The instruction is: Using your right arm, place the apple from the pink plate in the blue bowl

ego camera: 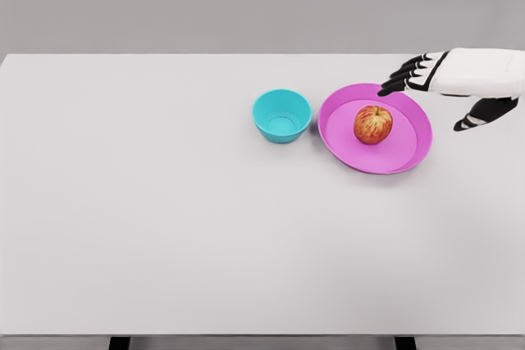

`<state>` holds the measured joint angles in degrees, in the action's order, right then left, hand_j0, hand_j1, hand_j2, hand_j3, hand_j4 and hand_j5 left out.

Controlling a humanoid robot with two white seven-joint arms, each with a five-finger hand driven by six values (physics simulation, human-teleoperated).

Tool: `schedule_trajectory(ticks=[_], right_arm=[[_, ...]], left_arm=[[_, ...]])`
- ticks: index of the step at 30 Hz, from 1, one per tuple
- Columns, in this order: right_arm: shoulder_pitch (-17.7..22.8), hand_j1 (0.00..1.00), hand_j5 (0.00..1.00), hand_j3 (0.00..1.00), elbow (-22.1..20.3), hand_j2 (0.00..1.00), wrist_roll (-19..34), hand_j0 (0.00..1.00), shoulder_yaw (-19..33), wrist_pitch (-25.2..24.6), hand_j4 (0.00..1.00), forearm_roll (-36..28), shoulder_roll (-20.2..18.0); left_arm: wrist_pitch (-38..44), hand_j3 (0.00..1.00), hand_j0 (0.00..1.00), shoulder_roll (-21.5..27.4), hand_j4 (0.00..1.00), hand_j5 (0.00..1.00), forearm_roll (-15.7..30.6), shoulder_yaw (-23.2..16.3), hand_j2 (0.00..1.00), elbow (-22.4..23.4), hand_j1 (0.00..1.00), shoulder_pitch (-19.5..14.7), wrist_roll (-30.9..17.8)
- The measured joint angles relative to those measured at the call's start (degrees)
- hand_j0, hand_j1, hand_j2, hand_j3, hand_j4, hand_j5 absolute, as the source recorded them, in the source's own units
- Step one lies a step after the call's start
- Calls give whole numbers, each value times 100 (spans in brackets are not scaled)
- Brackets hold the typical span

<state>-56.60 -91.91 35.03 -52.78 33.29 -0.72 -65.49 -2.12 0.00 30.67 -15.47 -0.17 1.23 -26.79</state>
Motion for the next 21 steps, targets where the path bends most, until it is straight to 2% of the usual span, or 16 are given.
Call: schedule_trajectory(ticks=[3, 7, 9, 16, 21], right_arm=[[-70, 100, 100, 100, 280, 100, 0, 100, -190, -42, 100, -23, 253], [-334, 100, 100, 100, 1510, 100, -1, 100, -461, -90, 100, 72, 1190], [-352, 100, 100, 100, 1985, 100, -1, 100, -655, -147, 100, 173, 1491], [-422, 100, 100, 100, 2679, 100, -1, 100, -1000, -298, 100, 301, 1991], [-466, 100, 100, 100, 3451, 100, -1, 100, -1098, -240, 100, 533, 2434]], left_arm=[[0, 100, 100, 0, 100, 100, 0, 0, 100, 0, 100, 0, 0], [0, 100, 100, 0, 100, 100, 0, 0, 100, 0, 100, 0, 0], [0, 100, 100, 0, 100, 100, 0, 0, 100, 0, 100, 0, 0], [0, 100, 100, 0, 100, 100, 0, 0, 100, 0, 100, 0, 0], [0, 100, 100, 0, 100, 100, 0, 0, 100, 0, 100, 0, 0]])
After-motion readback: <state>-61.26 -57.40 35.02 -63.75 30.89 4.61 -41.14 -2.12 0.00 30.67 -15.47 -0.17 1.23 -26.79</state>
